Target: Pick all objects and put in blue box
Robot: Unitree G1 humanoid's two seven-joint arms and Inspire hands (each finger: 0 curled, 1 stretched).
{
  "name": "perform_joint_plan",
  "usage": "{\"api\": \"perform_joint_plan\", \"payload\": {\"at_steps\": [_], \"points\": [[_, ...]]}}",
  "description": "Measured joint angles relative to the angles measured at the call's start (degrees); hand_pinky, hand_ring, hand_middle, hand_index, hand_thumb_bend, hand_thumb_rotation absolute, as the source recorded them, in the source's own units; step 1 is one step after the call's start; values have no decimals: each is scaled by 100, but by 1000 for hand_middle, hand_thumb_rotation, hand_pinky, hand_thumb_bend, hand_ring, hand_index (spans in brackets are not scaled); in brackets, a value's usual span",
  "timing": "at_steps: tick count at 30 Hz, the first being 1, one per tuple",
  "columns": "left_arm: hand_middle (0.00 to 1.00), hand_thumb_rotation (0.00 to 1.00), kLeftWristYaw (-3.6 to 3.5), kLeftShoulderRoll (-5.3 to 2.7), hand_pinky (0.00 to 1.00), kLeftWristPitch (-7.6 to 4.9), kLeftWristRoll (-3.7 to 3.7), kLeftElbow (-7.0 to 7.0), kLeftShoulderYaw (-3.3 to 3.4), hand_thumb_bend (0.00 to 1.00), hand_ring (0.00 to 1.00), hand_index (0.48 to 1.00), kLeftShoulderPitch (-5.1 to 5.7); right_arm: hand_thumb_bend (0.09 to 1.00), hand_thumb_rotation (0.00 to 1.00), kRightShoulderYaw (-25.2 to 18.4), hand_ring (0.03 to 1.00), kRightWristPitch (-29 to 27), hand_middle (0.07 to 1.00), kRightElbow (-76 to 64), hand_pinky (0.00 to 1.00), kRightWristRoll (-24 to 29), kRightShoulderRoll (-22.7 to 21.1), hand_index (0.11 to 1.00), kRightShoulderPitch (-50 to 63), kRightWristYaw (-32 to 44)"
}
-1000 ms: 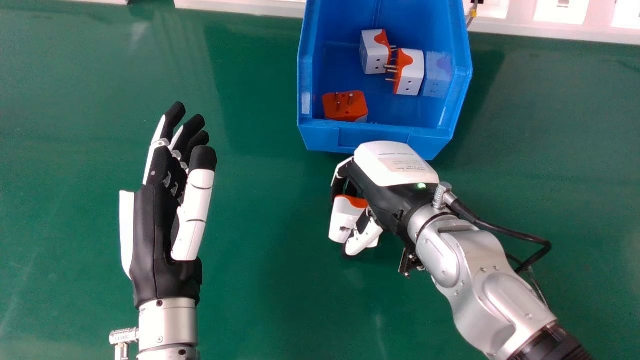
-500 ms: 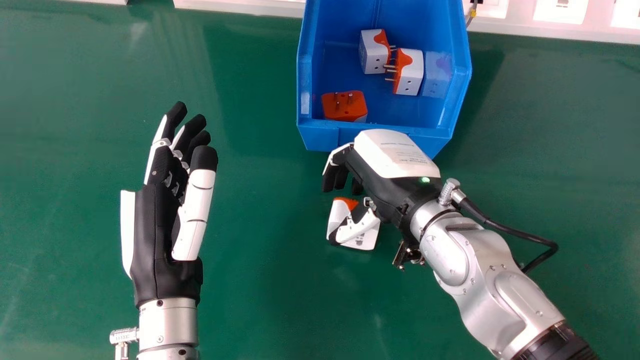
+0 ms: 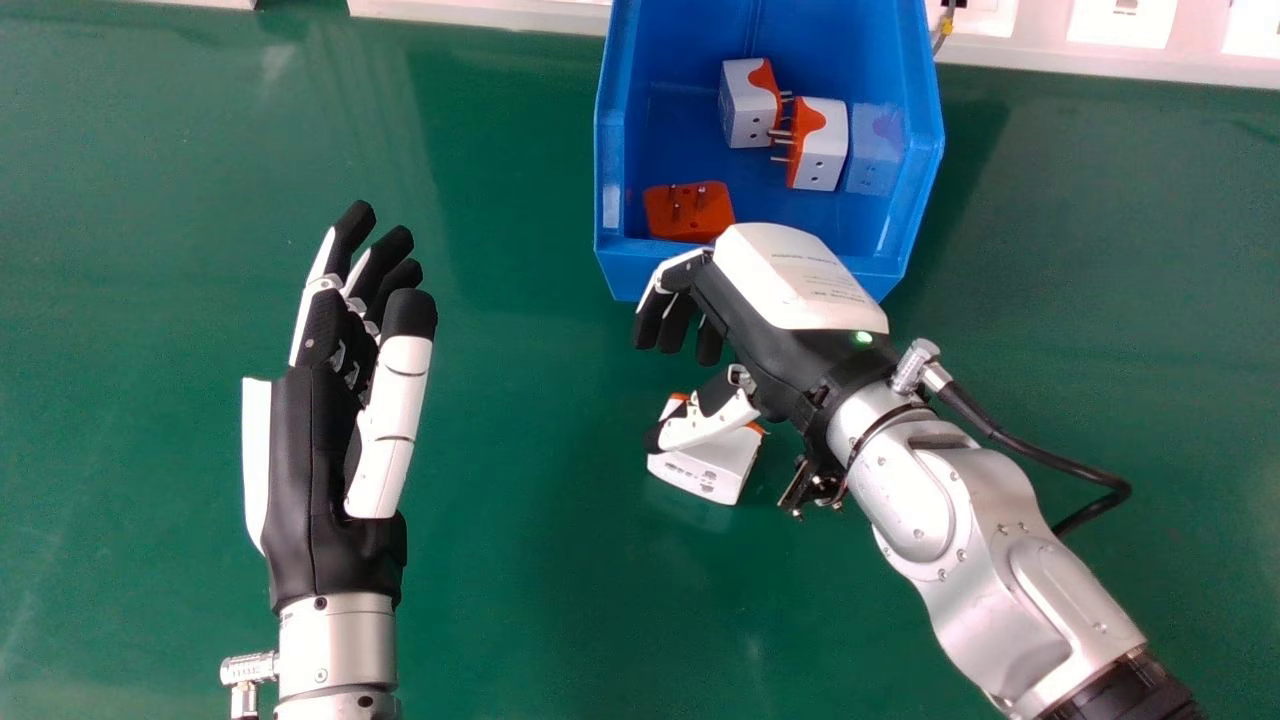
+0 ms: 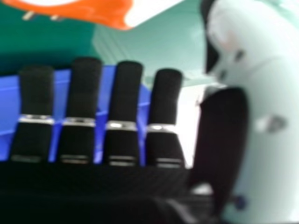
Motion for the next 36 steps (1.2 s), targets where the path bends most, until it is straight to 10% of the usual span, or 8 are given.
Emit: {"api": "perform_joint_plan", "payload": {"at_steps": [17,28,36], "points": [[881,780,-2,4,819,-12,-9,42,6,739,872,906,-30,502,6,-2,443,175,528,-323,325,-49,-32,541,58,99],[881,780,2,1,819,-28,-10,40,5,738,872,906,24,499,5,704,436,2413,520,-1016,314,-1612,31,545,-438,2574],[881,777,-2,0,820,-27,-18,38,11,738,872,906,34,735,67,752,652,2568,722,-1091,551,-1778,29,706,-442,2833]]}}
